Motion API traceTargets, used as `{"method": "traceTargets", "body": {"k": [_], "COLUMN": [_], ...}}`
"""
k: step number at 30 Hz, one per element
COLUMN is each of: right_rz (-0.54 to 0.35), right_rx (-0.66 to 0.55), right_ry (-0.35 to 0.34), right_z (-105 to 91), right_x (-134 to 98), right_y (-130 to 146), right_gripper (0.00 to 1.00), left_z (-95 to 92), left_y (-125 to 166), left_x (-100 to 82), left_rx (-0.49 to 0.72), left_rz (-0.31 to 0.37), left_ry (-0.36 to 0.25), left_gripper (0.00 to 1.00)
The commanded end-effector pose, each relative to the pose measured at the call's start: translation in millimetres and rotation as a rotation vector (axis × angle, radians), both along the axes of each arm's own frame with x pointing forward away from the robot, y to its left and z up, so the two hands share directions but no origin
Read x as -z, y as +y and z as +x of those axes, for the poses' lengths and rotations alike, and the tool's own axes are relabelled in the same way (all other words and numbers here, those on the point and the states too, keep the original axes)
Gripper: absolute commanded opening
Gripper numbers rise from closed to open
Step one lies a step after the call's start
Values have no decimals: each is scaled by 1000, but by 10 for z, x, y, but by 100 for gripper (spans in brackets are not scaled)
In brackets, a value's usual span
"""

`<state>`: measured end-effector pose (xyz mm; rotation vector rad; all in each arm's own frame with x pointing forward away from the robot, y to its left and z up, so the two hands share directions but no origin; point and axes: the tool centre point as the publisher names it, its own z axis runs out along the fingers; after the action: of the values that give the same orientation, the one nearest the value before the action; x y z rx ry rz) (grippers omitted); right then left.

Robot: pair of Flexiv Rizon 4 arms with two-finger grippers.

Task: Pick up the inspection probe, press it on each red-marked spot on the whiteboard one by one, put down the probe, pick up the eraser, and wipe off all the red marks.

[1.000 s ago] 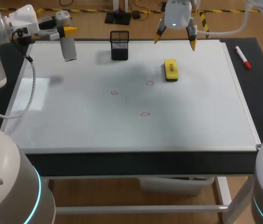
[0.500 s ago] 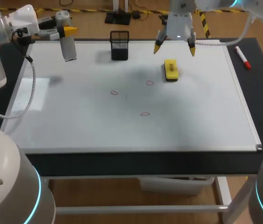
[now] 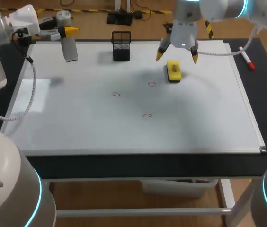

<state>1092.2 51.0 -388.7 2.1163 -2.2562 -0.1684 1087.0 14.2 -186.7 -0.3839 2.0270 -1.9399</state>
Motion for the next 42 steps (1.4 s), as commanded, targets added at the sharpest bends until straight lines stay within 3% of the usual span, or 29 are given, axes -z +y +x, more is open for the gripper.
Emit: {"method": "traceTargets", "body": {"k": [1,29,31,32,34,36,42], "right_rz": [-11,-35,-36,-36,-38,-41,-50], "right_rx": [-17,-98,-98,-99,-102,-102,-85], "right_ry": [7,39,40,41,41,43,14], "right_z": [6,-71,-73,-74,-79,-84,-126], "right_x": [65,297,302,303,310,325,225], "right_y": [36,38,40,41,44,36,-8], "right_gripper": [100,98,79,51,38,0,0], "left_z": [-4,-4,-4,-4,-4,-4,-4], "left_y": [-6,-6,-6,-6,-6,-6,-6], "left_x": [-4,-4,-4,-4,-4,-4,-4], "left_rx": [-3,-3,-3,-3,-3,-3,-3], "left_rz": [-1,-1,-1,-1,-1,-1,-1], "left_ry": [-3,-3,-3,-3,-3,-3,-3], "left_gripper": [0,0,0,0,0,0,0]}}
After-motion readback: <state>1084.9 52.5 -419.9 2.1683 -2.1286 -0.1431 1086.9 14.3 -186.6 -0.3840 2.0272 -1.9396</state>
